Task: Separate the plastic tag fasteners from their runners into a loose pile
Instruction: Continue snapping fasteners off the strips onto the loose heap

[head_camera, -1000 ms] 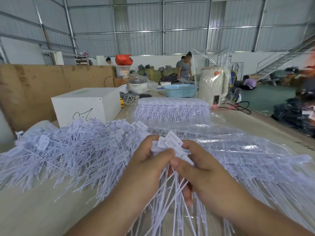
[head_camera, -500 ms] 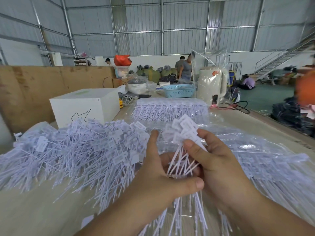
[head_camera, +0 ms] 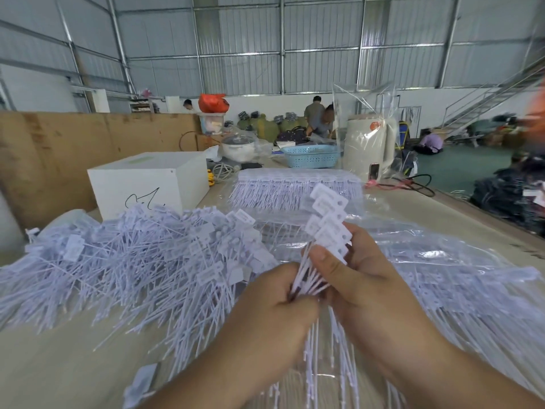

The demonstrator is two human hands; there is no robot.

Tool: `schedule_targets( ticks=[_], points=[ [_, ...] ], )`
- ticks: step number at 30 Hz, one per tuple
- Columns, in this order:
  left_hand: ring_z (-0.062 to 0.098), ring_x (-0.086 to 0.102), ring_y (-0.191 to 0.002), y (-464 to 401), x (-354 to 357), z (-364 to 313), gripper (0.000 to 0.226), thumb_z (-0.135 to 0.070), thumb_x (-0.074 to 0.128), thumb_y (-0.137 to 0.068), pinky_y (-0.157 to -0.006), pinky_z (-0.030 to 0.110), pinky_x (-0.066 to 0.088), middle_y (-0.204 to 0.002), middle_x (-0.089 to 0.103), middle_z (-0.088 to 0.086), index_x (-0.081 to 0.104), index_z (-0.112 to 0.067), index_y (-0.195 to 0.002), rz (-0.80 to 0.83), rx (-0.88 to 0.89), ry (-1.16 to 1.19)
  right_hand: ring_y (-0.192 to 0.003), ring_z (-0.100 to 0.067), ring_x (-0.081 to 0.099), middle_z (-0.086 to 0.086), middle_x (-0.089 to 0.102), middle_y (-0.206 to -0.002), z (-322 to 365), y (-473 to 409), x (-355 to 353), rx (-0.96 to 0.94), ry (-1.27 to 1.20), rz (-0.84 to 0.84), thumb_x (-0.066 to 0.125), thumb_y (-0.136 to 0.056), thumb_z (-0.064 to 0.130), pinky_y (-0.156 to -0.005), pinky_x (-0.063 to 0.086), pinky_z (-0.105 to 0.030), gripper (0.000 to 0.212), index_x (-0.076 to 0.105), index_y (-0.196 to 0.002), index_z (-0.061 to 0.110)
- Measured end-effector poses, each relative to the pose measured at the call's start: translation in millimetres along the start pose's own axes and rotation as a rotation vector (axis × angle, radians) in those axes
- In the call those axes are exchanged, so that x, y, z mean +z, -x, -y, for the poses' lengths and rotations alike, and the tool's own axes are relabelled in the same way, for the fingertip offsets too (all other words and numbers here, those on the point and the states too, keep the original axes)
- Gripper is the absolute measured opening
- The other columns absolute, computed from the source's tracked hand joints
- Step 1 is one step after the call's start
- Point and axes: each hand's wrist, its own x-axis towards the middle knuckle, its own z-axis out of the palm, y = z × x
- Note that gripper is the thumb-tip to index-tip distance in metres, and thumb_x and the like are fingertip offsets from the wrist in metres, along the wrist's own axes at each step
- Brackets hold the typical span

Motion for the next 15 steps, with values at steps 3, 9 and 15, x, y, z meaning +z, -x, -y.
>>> schedule_targets(
  ticks=[3,9,15],
  points=[
    [0.011,0.044,-0.047,-5,-9,4,0.016,-0.025,0.054,-0.087,-0.051,0.034,0.044,-0.048,0.048,-0.01,0.066,-0.035,-0.087,-0.042,0.016,-0.038,-0.067,-0.016,0.066,0.002,0.063,-0.076,1,-2,0,0.034,-0.029,-0.053,0.075,-0.07,0.03,-0.067,0.053,-0.035,0.054,0.051,-0.118,0.02],
    [0.009,0.047,-0.043,-23,-48,23,0.013,-0.023,0.057,-0.093,-0.049,0.025,0.036,-0.053,0.053,-0.008,0.063,-0.017,-0.083,-0.294,-0.023,-0.182,-0.066,-0.014,0.061,0.0,0.062,-0.078,0,0,-9,0.189,0.258,-0.047,0.069,-0.086,0.015,-0.067,0.054,-0.032,0.026,0.057,-0.108,0.021],
    [0.021,0.061,-0.091,-33,-68,43,0.035,-0.031,0.06,-0.087,-0.07,0.032,0.046,-0.109,0.055,-0.006,0.047,-0.027,-0.119,-0.4,-0.208,-0.624,-0.06,-0.006,0.06,0.011,0.064,-0.079,3,11,-12,0.081,1.05,0.335,0.062,-0.092,0.034,-0.061,0.053,-0.026,0.007,0.061,-0.09,0.027]
  ],
)
